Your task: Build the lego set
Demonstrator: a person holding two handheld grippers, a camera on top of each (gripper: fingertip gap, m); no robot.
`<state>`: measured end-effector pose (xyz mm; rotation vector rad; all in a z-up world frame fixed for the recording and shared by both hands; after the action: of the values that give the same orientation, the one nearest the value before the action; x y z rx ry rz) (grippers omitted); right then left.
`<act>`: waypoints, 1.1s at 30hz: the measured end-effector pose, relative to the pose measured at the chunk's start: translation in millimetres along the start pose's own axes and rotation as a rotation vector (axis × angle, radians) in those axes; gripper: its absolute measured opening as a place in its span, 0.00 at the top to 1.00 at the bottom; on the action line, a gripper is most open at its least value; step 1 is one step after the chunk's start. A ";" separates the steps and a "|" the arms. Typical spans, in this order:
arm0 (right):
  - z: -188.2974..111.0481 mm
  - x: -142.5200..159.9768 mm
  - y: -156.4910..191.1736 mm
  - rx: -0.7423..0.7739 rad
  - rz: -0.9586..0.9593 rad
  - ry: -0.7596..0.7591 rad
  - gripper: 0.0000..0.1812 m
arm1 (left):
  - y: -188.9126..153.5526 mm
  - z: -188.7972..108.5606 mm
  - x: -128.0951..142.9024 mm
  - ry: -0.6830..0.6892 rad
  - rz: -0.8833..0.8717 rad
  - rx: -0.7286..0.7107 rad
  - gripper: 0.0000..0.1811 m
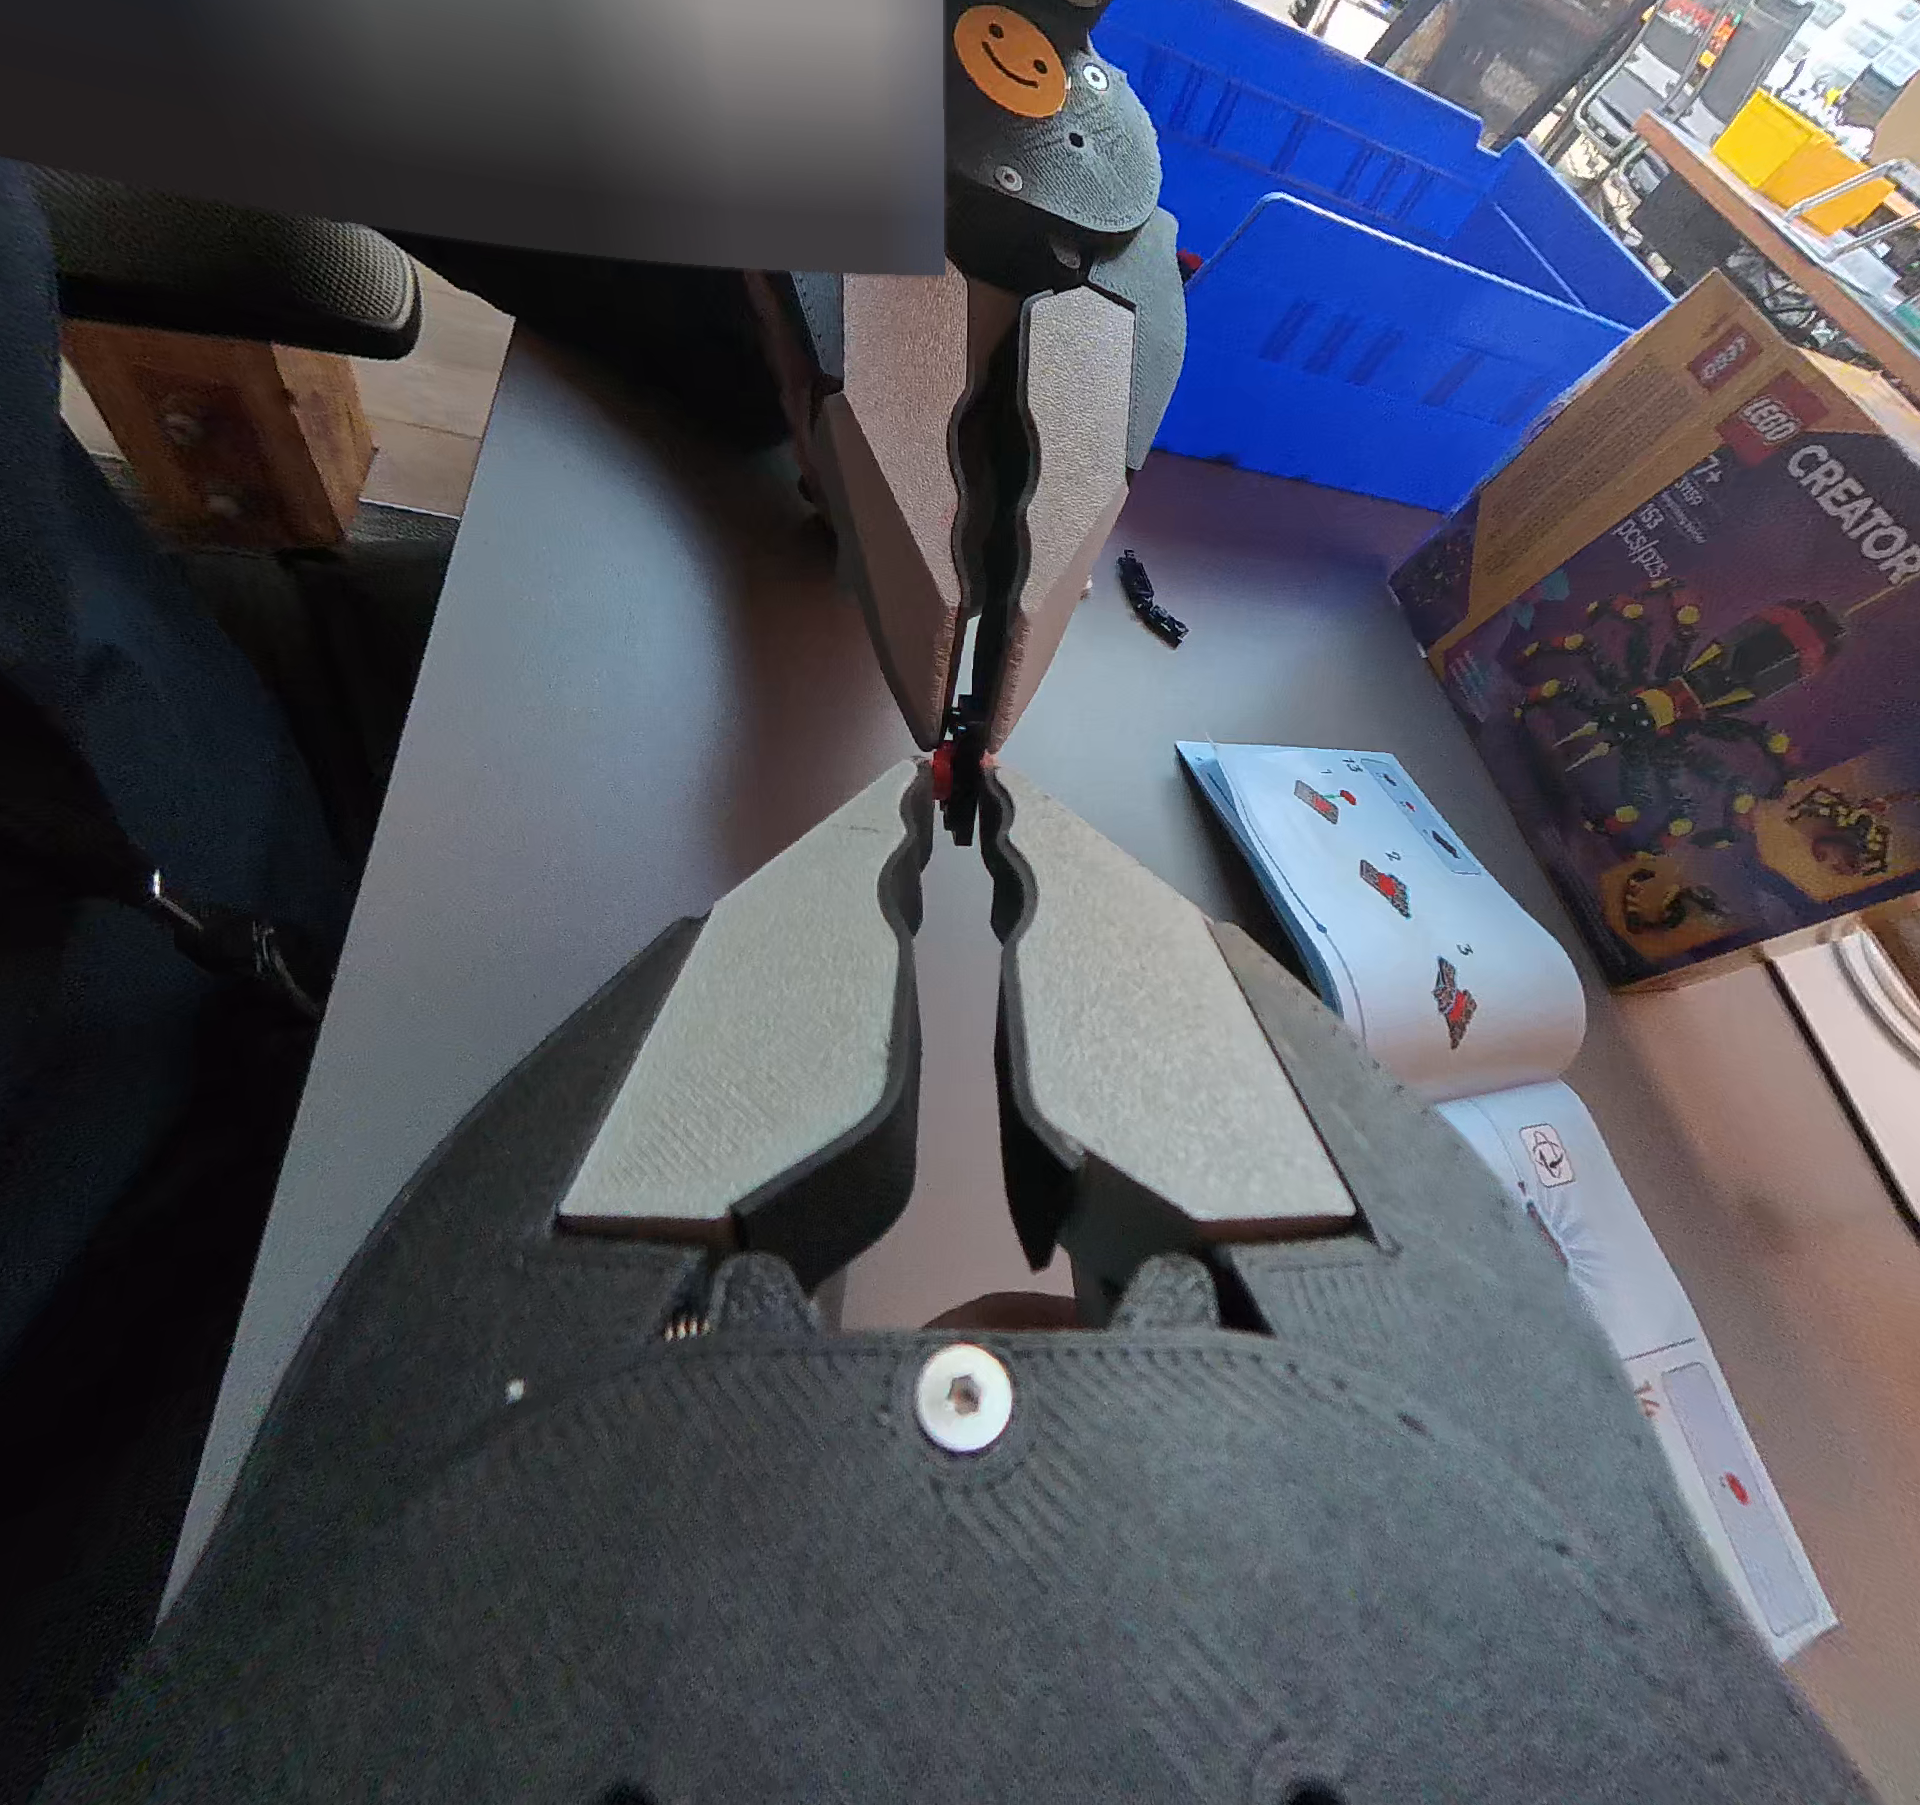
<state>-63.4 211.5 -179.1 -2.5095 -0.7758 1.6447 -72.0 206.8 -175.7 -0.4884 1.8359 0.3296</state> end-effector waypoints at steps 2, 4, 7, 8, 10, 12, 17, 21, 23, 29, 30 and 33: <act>0.0 0.0 0.5 -0.007 0.012 -0.001 0.97 | -0.4 0.0 0.0 0.000 0.001 0.003 0.99; -0.6 -0.4 0.9 -0.010 0.008 -0.007 0.97 | -1.0 0.1 -0.3 -0.002 0.007 0.004 0.99; -0.9 -0.9 0.6 0.018 -0.034 -0.007 0.97 | -1.0 -0.2 -0.7 -0.005 0.009 0.003 0.99; -0.8 -0.5 0.4 0.023 -0.038 -0.005 0.97 | -0.8 -0.1 -0.5 -0.003 0.011 0.000 0.99; -1.2 -0.3 -0.3 0.026 -0.033 -0.007 0.97 | -0.5 -0.2 -0.5 -0.003 0.016 -0.005 0.99; -2.3 -0.7 -0.9 0.030 -0.030 -0.011 0.97 | -0.2 -0.5 -0.9 -0.006 0.015 -0.007 0.99; -3.5 0.0 -3.5 0.036 -0.010 -0.012 0.97 | 2.2 -0.8 -1.3 -0.009 0.004 -0.014 0.99; -5.9 -2.0 -4.3 0.003 0.055 -0.031 0.97 | 1.5 -1.0 -4.5 -0.030 0.002 -0.015 0.99; -7.1 -2.6 -2.2 -0.027 0.087 -0.041 0.98 | -0.9 -1.0 -5.8 -0.035 0.007 -0.008 0.99; -7.9 -1.5 5.6 -0.129 0.179 -0.061 0.98 | -8.0 0.1 -4.1 -0.014 0.074 -0.007 0.98; -8.5 -2.9 6.9 -0.141 0.179 -0.069 0.98 | -9.5 -0.5 -5.0 -0.020 0.080 0.001 0.98; -5.0 2.2 5.1 -0.116 0.157 -0.037 0.98 | -5.2 0.5 0.2 0.014 0.136 -0.042 0.98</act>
<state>-56.4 209.1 -180.3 -2.6901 -0.7145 1.7458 -69.1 202.5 -176.0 -0.3962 1.8827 0.4589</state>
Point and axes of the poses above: each gripper's, where its closed fingertips meet, z out along the fingers, x out of its underside, y = z × x across the jaws, the point moved 1 cm from there along -z, back along the fingers, and after that the axes turned 4 degrees about -x, right-handed, at the moved point
